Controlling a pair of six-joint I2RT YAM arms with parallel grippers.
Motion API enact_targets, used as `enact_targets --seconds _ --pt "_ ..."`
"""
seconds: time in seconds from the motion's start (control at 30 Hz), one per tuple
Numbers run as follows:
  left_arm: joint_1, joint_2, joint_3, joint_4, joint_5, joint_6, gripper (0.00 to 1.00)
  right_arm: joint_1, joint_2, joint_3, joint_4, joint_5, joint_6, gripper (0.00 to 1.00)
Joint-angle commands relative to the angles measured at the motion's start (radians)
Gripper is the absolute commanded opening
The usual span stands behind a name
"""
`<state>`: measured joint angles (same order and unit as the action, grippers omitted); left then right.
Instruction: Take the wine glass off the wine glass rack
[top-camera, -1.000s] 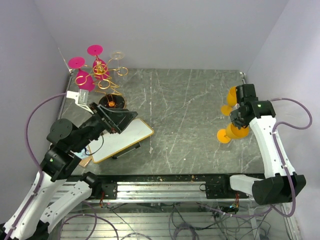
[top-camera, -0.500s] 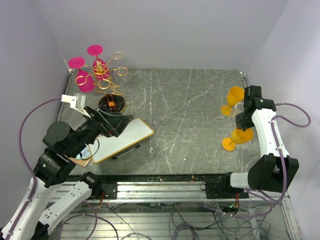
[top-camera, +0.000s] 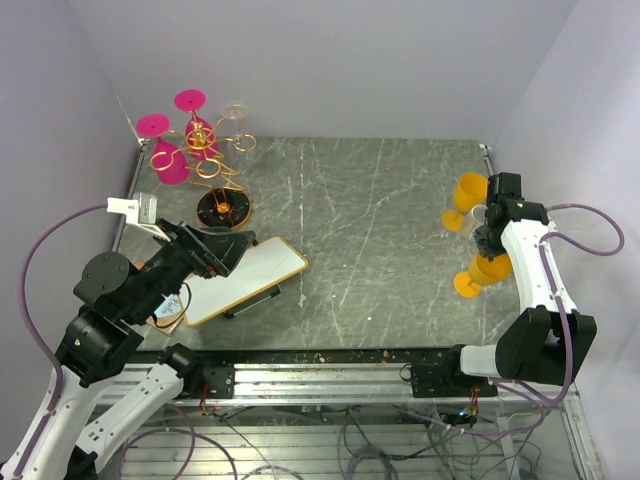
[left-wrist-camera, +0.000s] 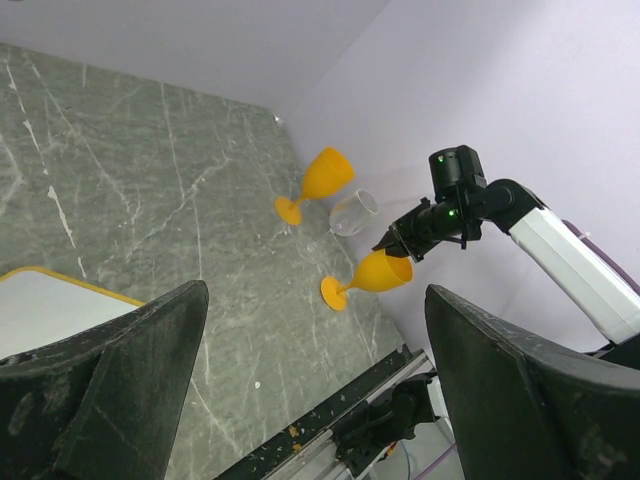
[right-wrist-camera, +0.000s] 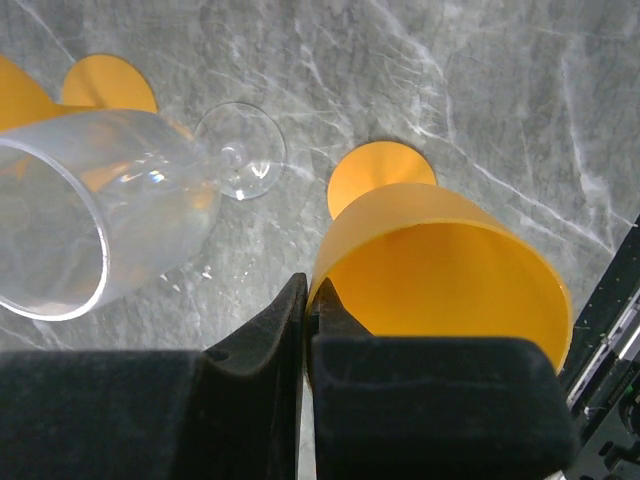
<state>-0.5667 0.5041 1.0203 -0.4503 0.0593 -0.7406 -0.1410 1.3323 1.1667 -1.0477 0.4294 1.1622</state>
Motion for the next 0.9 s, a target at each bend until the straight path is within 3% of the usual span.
enact_targets --seconds 0.0,0.33,0.47,0.7,0.87 --pt "-0.002 0.014 0.018 0.016 -0.01 -0.009 0.99 -0.008 -0.017 0.01 0.05 0.039 -0.008 0.0" --pt "-0.002 0.018 0.014 0.039 0.0 -0.027 0.99 -0.008 0.017 0.013 0.049 0.017 0.002 0.01" --pt "-0.002 0.016 0.02 0.032 -0.012 -0.025 0.99 -0.008 0.007 0.004 0.047 0.017 -0.002 0.23" --pt "-0.002 0.036 0.011 0.055 0.018 -0.038 0.99 -0.008 -0.027 0.023 0.01 0.021 -0.01 0.75" --pt "-0.002 0.061 0.025 0.054 0.017 -0.05 0.99 -0.008 -0.053 0.086 -0.054 -0.007 -0.029 0.83"
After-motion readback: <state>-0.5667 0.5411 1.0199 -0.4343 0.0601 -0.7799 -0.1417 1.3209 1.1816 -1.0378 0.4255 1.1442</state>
